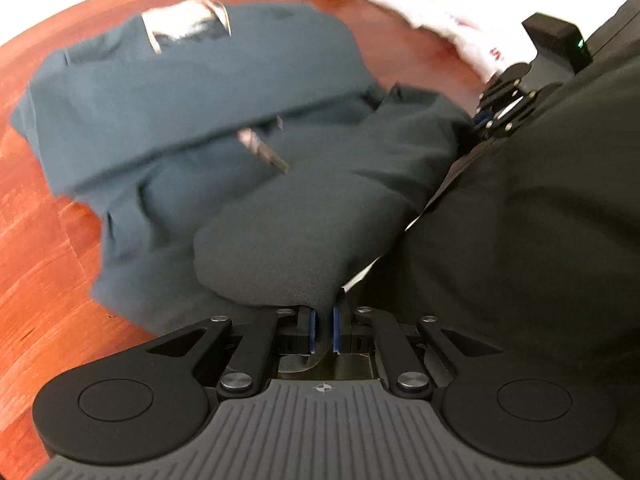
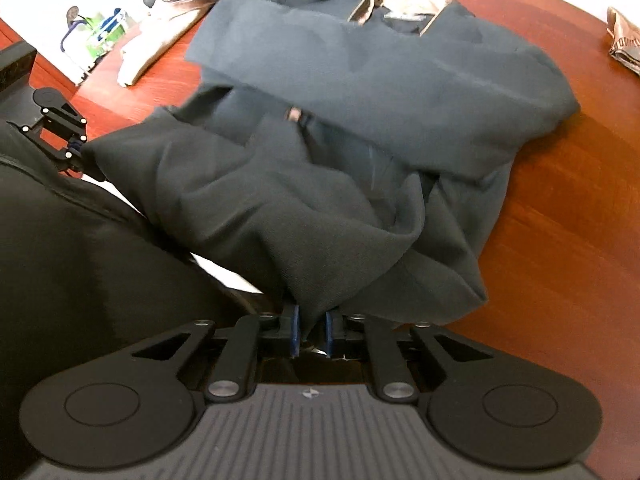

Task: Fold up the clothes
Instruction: 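Lift the folded jacket with both tools and fold it over again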

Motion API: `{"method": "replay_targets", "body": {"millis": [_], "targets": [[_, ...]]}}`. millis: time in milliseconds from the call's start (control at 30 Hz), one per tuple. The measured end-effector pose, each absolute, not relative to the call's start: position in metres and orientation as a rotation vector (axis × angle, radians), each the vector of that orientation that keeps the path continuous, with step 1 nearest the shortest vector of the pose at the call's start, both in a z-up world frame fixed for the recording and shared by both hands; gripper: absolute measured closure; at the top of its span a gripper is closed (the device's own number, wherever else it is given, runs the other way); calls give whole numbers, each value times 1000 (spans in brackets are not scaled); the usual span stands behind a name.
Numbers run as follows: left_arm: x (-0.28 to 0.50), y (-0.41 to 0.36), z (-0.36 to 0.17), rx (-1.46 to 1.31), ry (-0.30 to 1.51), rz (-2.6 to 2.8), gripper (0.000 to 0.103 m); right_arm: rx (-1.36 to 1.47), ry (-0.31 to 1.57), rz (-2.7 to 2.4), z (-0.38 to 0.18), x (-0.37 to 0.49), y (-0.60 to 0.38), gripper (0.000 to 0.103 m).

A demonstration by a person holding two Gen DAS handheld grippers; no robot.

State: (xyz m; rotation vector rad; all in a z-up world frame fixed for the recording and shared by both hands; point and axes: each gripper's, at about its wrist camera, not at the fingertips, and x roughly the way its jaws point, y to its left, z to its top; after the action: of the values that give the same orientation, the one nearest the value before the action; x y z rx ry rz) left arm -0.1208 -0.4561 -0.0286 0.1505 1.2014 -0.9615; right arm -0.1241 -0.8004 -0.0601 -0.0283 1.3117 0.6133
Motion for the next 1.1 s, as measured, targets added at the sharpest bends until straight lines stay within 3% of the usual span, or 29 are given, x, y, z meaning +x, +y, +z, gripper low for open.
{"method": "replay_targets", "body": {"millis": [233, 400, 667, 1100], "targets": [[-55, -459, 7, 56, 1279, -854, 95, 25, 1252, 633, 9, -65, -812, 93], [33, -463, 15, -23, 1286, -766, 95, 33, 1223, 633, 19, 7, -816, 93], [146, -475, -38, -14, 1274, -634, 95, 113, 1275, 552, -48, 154, -825, 93], [182, -478, -123, -99, 1314, -520, 94, -22, 1273, 424, -150, 192, -790, 86]]}}
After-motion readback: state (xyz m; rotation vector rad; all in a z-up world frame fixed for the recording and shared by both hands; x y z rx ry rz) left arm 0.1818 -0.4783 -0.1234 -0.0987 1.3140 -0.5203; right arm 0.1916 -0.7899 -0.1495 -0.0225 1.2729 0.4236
